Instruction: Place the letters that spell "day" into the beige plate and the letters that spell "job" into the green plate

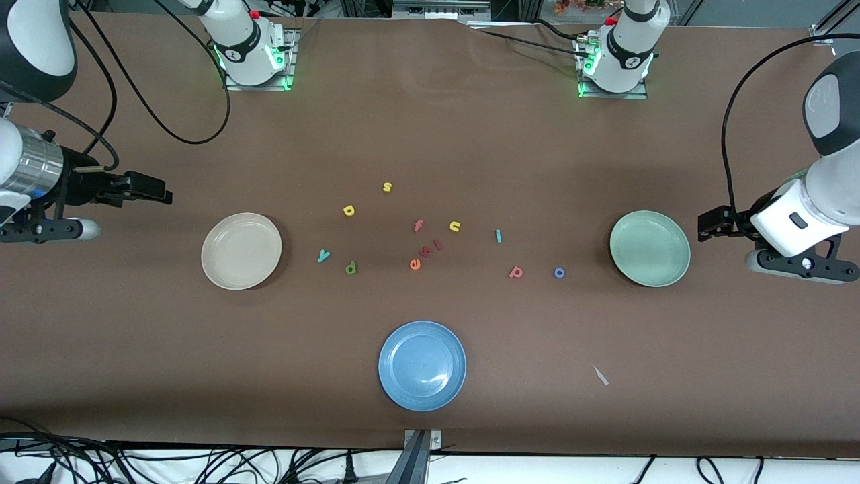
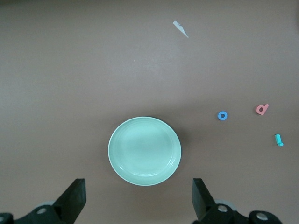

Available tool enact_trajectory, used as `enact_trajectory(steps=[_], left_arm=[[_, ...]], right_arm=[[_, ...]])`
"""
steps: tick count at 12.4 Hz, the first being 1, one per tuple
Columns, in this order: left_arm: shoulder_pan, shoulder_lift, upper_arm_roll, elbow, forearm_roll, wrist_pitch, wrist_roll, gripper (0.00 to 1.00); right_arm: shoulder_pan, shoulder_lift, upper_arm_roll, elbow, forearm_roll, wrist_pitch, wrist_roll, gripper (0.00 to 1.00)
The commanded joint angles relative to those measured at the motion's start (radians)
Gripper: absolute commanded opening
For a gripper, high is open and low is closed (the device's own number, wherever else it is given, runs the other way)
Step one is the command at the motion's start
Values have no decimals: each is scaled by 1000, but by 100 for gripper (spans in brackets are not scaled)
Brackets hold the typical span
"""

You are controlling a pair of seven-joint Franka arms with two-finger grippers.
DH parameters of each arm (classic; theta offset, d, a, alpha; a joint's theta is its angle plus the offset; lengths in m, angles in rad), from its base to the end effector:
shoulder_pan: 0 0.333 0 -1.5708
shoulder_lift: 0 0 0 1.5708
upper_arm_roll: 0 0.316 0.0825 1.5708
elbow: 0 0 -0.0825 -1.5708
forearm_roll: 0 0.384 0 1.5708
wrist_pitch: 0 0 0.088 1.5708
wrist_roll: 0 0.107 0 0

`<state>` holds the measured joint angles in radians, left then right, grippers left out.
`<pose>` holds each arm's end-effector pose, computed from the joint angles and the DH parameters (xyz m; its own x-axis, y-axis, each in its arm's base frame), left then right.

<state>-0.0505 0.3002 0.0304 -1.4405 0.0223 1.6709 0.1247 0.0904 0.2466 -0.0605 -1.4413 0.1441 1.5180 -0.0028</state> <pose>0.6448 -0.0133 0.5141 0.9864 -0.1471 -0.0730 -0.1491 -0.9886 -0.0221 0.6159 0.0386 0.5372 0.9850 0.0391 -0.1678 0.0175 -0.9916 -0.1285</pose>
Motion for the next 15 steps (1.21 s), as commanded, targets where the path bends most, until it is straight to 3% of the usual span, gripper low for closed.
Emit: enact_trajectory(steps=[1, 4, 5, 10, 13, 15], left_arm=[[26, 48, 11, 15, -10, -7, 3, 100], [47, 74, 14, 17, -16, 10, -40, 100], [49, 85, 14, 15, -10, 74, -36, 100], [23, 143, 5, 14, -22, 93, -48, 100], [-49, 197, 5, 14, -34, 98, -124, 100], [-90, 223, 5, -21, -148, 145, -174, 100]], right_arm=[[3, 31, -2, 5, 17, -24, -23, 100], [22, 39, -2, 4, 0, -29, -64, 100], [26, 43, -4, 4, -1, -21, -122, 100], [34, 59, 2, -76, 3, 43, -131, 100], [34, 74, 76, -128, 2, 175, -57, 99], [34, 82, 137, -145, -6, 209, 77, 99]])
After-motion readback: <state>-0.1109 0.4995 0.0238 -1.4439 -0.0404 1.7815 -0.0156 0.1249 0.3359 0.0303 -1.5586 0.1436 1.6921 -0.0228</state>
